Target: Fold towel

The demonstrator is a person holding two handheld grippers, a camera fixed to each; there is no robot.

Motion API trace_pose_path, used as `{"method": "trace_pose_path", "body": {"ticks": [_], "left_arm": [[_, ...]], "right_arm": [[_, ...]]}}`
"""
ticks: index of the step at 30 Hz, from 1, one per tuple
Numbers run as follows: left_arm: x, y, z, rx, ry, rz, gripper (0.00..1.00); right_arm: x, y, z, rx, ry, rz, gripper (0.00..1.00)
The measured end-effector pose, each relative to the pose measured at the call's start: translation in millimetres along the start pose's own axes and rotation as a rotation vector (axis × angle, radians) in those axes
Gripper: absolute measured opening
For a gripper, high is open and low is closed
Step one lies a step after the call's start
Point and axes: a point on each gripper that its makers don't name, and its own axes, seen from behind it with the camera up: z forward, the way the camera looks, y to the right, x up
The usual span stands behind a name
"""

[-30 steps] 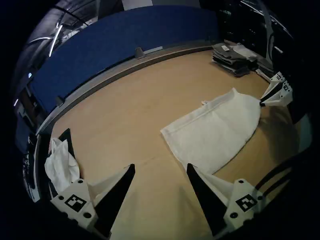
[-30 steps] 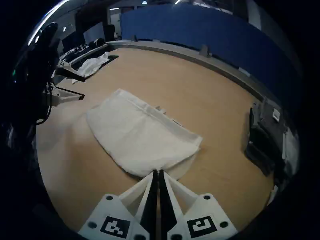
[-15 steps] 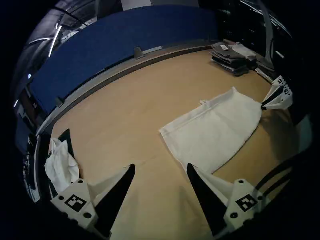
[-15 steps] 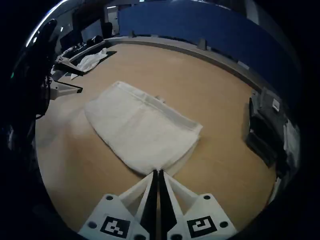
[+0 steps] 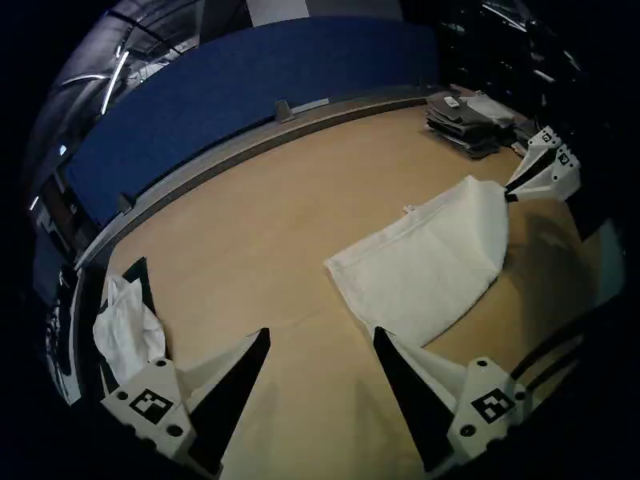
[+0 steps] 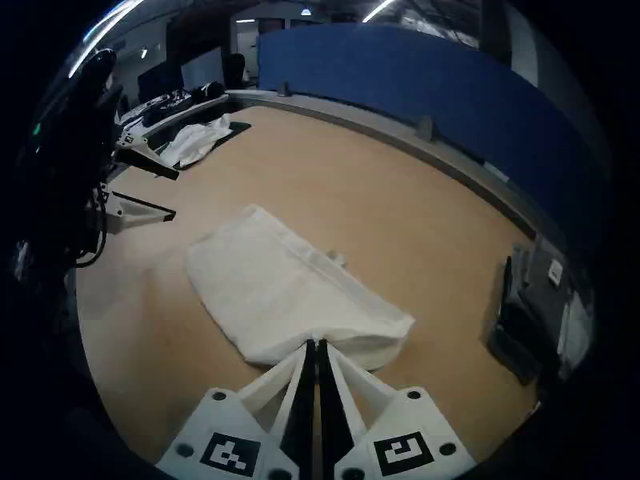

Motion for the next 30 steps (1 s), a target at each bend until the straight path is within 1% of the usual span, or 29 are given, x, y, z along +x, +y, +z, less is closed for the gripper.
{"method": "trace_pose_path", "body": {"ticks": [3, 8, 11, 14, 18, 20, 23, 26, 30], "left_arm": [[-1.9, -5.9, -4.4, 0.009, 0.004, -0.01, 0.96], [-6.3, -16.4, -12.2, 0.027, 0.012, -0.031, 0.96], [-10.9, -22.7, -15.7, 0.038, 0.012, -0.049, 0.96], [-15.9, -27.8, -18.3, 0.048, 0.011, -0.067, 0.96], [-21.5, -31.8, -20.7, 0.056, 0.011, -0.085, 0.96], [-24.9, -33.1, -21.3, 0.058, 0.009, -0.091, 0.96], [-30.2, -34.4, -21.4, 0.06, 0.005, -0.098, 0.96], [-34.5, -36.0, -21.7, 0.062, 0.001, -0.104, 0.96], [-38.3, -37.6, -21.3, 0.062, -0.003, -0.113, 0.96]], "right_arm": [[29.0, -12.9, 10.0, 0.024, 0.026, -0.035, 0.03], [72.1, -46.9, 31.7, 0.081, 0.059, -0.094, 0.03], [88.9, -74.1, 45.6, 0.124, 0.066, -0.133, 0.03], [96.9, -102.2, 60.9, 0.169, 0.061, -0.163, 0.03], [89.4, -138.5, 83.5, 0.232, 0.029, -0.184, 0.03], [79.7, -155.7, 94.4, 0.264, 0.006, -0.189, 0.03], [58.4, -174.1, 108.0, 0.299, -0.039, -0.189, 0.03], [39.9, -183.1, 117.2, 0.318, -0.077, -0.184, 0.03], [33.6, -184.0, 120.0, 0.323, -0.084, -0.162, 0.03]]}}
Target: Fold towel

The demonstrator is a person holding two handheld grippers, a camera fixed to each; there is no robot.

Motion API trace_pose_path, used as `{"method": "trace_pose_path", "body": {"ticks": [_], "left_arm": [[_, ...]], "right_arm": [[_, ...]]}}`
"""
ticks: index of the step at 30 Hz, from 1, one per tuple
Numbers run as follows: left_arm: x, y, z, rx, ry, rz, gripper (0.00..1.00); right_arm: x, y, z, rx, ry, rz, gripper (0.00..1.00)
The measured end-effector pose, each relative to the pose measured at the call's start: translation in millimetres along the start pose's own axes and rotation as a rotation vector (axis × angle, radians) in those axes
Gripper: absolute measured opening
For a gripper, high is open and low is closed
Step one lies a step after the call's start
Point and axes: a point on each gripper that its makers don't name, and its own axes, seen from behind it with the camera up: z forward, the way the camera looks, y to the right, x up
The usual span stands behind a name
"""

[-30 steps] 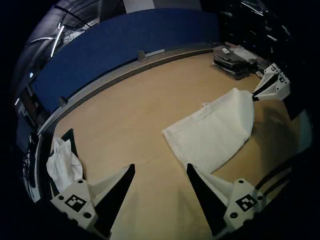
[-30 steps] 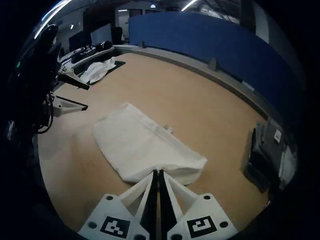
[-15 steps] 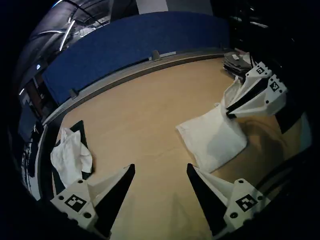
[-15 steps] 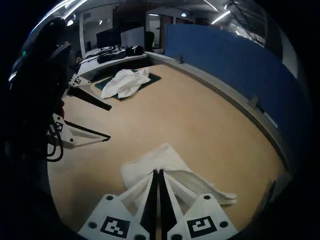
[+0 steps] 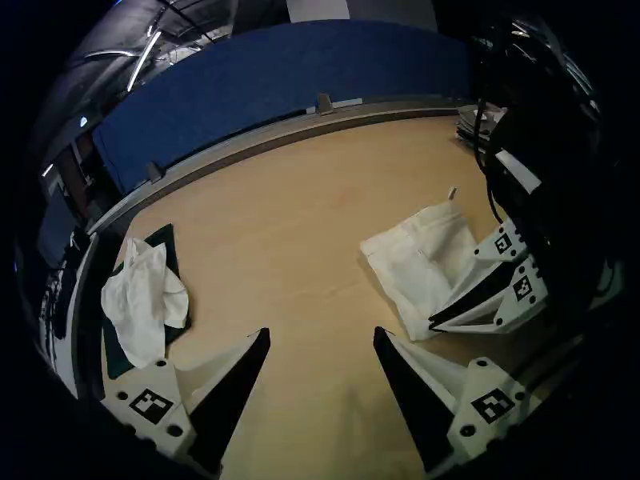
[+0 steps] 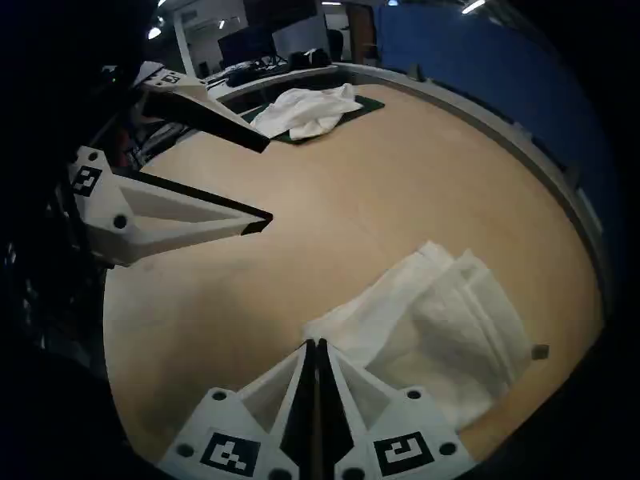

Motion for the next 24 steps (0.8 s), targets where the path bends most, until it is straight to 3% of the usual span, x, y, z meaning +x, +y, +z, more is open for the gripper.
{"method": "trace_pose_path", "body": {"ticks": [9, 12, 13, 17, 21, 24], "left_arm": [[-2.2, -0.4, 1.6, -0.002, -0.005, 0.009, 0.96], [-3.0, -1.4, 1.9, -0.001, -0.007, 0.01, 0.96], [-3.4, -1.9, 2.2, -0.001, -0.008, 0.01, 0.96], [-4.6, -3.2, 2.3, 0.001, -0.01, 0.01, 0.96], [-5.5, -4.9, 1.7, 0.004, -0.011, 0.009, 0.96], [-6.1, -5.7, 1.1, 0.005, -0.011, 0.008, 0.96]], "right_arm": [[1.5, 4.2, -2.6, 0.004, 0.002, 0.016, 0.04], [2.6, 3.6, -3.2, 0.003, 0.006, 0.015, 0.09], [3.4, 3.0, -3.8, 0.005, 0.009, 0.014, 0.13], [7.9, -0.3, -9.9, 0.013, 0.027, 0.009, 0.57], [14.8, 0.1, -22.8, 0.007, 0.064, 0.009, 0.82], [20.5, 4.5, -33.5, -0.009, 0.097, 0.021, 0.89]]}}
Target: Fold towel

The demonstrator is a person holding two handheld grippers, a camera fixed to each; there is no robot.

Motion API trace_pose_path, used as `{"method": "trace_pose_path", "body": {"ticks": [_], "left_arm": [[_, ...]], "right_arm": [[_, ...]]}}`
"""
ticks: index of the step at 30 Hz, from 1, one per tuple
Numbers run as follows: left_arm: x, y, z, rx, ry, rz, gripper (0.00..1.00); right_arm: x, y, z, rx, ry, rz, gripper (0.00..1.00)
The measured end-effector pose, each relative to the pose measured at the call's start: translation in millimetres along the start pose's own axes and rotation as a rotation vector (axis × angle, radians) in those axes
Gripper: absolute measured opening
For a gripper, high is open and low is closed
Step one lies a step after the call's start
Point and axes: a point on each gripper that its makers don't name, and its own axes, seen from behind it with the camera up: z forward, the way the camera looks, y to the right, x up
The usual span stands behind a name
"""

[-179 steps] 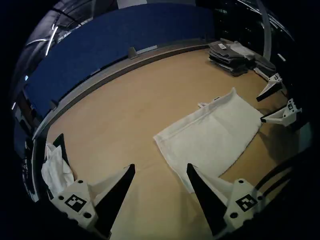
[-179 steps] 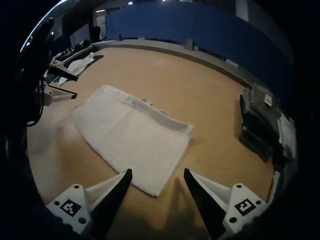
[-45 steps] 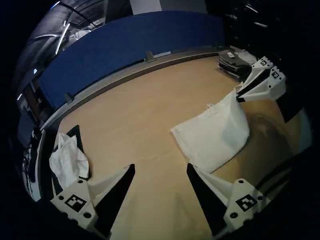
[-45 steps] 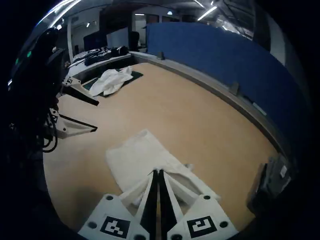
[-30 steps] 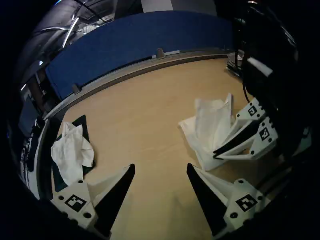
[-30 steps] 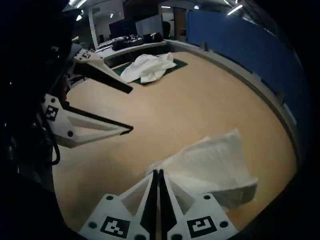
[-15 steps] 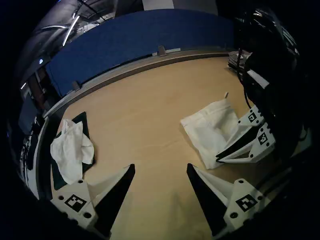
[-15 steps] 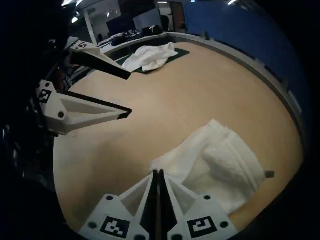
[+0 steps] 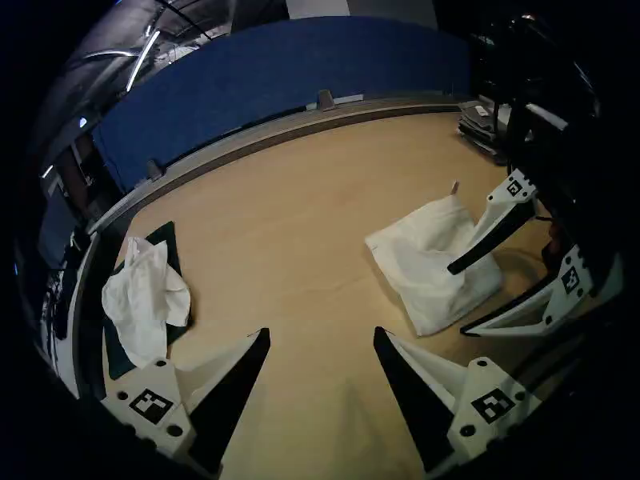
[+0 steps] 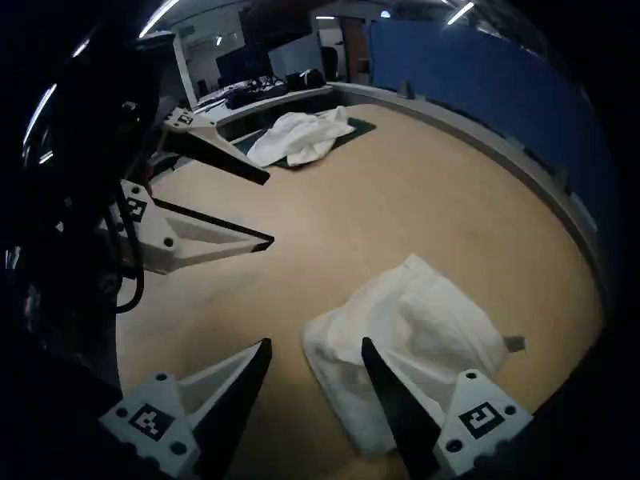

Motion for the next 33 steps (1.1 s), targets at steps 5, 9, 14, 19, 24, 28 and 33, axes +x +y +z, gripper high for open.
{"method": "trace_pose_path", "body": {"ticks": [5, 9, 14, 19, 24, 28, 33], "left_arm": [[-1.4, 0.1, -1.0, 0.0, -0.002, 0.001, 0.96], [-2.4, 1.1, -1.7, -0.002, -0.004, 0.006, 0.96], [-2.2, 3.3, -1.3, -0.004, -0.004, 0.01, 0.96], [1.1, 6.2, -0.7, -0.008, 0.0, 0.014, 0.96], [2.8, 7.8, -0.6, -0.009, 0.002, 0.019, 0.96], [3.8, 7.5, -0.8, -0.008, 0.004, 0.018, 0.96], [5.0, 7.5, -1.1, -0.009, 0.007, 0.013, 0.96]], "right_arm": [[5.8, 13.3, -14.1, -0.038, 0.042, 0.027, 1.0], [8.3, 24.4, -25.5, -0.069, 0.074, 0.053, 1.0], [0.2, 41.3, -36.6, -0.112, 0.081, 0.078, 1.0], [-7.7, 50.7, -41.7, -0.136, 0.078, 0.086, 1.0], [-11.7, 56.2, -43.0, -0.153, 0.074, 0.083, 1.0], [-14.4, 58.3, -41.6, -0.158, 0.065, 0.078, 1.0], [-17.5, 61.9, -40.6, -0.171, 0.059, 0.076, 1.0]]}}
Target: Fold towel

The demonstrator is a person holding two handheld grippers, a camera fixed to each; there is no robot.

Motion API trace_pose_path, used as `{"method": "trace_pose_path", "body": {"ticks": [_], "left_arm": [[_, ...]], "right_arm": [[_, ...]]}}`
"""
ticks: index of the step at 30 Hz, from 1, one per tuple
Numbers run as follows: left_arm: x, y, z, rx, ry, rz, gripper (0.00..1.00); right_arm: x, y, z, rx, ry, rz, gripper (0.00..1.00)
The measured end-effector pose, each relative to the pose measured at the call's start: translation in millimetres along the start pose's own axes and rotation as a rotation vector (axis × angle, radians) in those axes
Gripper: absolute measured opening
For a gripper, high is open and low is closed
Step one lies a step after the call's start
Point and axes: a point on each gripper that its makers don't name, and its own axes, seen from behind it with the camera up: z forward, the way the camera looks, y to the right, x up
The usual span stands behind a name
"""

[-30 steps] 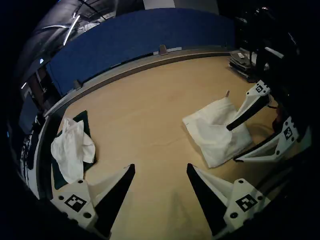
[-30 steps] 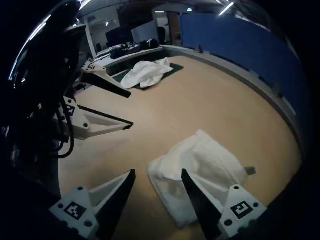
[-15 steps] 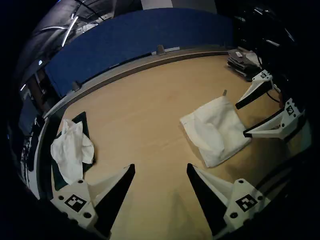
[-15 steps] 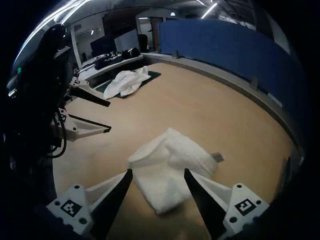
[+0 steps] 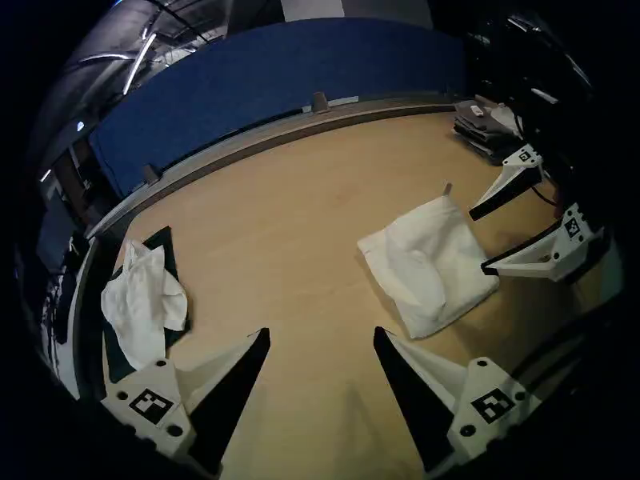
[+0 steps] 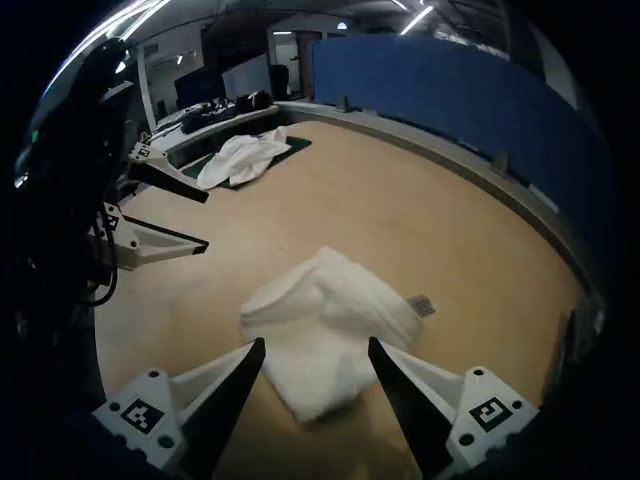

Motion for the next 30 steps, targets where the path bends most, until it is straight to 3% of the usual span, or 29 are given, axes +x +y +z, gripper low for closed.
{"method": "trace_pose_path", "body": {"ticks": [12, 23, 30], "left_arm": [[0.8, -1.1, 0.3, 0.003, 0.001, 0.003, 0.96], [0.0, -3.9, 0.2, 0.003, 0.002, 0.003, 0.96], [0.0, -3.2, 1.1, 0.001, 0.002, 0.003, 0.96]], "right_arm": [[-33.9, 0.0, -2.5, -0.021, -0.071, -0.013, 1.0], [-71.9, -13.0, -9.6, -0.024, -0.117, 0.021, 1.0], [-78.6, -11.8, -8.8, -0.035, -0.123, 0.026, 1.0]]}}
